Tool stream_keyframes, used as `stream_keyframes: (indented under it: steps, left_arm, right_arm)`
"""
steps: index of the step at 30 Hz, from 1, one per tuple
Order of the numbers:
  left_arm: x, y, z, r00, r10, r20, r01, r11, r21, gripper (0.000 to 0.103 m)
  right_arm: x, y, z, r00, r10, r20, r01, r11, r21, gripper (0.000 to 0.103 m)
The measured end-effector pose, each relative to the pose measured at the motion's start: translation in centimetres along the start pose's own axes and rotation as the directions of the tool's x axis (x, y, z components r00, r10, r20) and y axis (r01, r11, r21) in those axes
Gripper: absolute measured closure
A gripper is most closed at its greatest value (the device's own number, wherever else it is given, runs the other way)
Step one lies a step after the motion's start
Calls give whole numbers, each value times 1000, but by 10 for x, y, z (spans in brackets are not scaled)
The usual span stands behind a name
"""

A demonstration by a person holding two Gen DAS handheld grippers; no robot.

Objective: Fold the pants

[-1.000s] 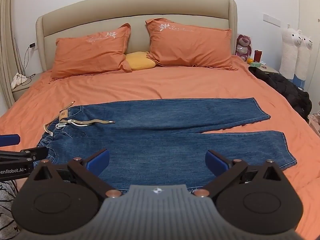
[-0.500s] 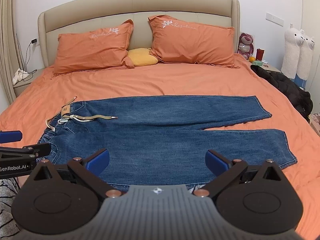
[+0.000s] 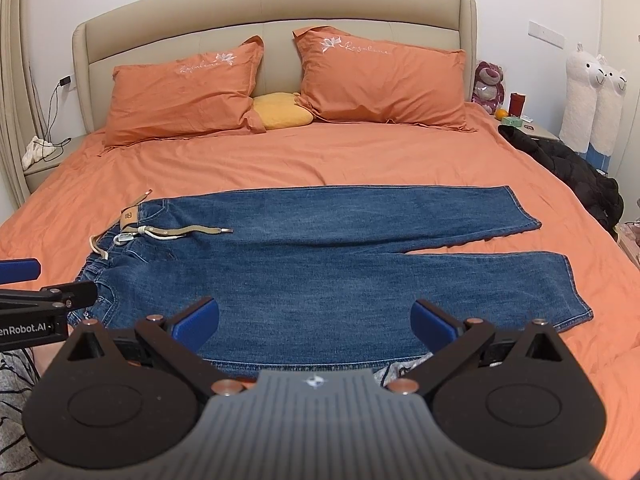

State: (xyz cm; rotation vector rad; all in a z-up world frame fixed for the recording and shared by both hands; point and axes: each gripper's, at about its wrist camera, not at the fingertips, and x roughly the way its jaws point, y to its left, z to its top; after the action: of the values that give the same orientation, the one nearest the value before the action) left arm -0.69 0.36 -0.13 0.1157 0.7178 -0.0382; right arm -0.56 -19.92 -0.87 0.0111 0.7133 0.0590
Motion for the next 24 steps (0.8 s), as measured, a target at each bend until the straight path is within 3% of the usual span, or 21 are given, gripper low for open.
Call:
stream_keyframes:
  steps: [24]
  left_arm:
    - [-3, 1, -3, 1000, 0, 1, 0, 1000, 1, 9]
  right_arm:
    - [-4, -2, -4, 1000, -11, -2, 12, 1000, 12, 5]
